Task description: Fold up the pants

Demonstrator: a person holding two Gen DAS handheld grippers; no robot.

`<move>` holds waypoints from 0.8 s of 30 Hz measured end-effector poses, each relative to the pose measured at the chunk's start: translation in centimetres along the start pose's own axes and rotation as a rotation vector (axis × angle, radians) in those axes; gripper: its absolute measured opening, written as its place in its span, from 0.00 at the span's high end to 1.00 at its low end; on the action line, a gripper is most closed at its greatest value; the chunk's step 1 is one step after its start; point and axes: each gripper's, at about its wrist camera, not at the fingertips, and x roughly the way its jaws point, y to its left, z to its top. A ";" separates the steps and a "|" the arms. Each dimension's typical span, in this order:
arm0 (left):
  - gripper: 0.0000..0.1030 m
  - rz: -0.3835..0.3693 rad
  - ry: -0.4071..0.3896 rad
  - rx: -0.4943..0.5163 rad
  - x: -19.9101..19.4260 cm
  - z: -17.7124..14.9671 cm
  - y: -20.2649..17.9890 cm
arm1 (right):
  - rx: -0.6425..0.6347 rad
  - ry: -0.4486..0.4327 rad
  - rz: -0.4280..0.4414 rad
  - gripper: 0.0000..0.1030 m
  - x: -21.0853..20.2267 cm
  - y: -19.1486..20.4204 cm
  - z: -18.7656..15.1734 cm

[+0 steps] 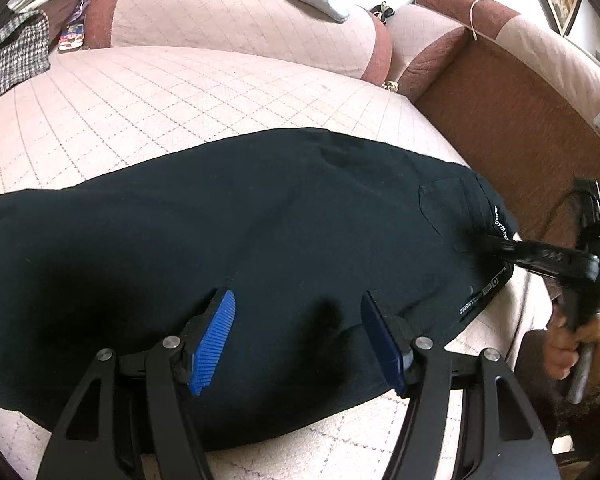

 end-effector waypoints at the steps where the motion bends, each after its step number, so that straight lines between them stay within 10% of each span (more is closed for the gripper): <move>1: 0.37 0.010 0.003 0.006 0.1 0.1 -0.2 | 0.074 -0.019 0.022 0.92 -1.1 -2.1 0.0; 5: 0.33 0.041 0.012 0.035 0.3 0.2 -0.8 | 0.162 -0.132 -0.025 0.81 -4.4 -5.4 1.2; 14: 0.23 0.130 0.043 0.109 1.1 0.1 -2.6 | 0.182 -0.061 0.446 0.71 0.8 -0.8 5.3; 16: 0.21 0.139 0.049 0.124 1.3 0.0 -2.9 | 0.211 -0.006 0.406 0.74 3.8 -1.1 5.6; 17: 0.21 0.144 0.051 0.131 1.3 0.0 -3.0 | 0.211 0.007 0.366 1.00 5.0 -1.5 6.0; 24: 0.19 0.131 0.049 0.128 1.4 0.0 -2.8 | 0.251 -0.111 0.228 1.00 3.8 -1.7 7.0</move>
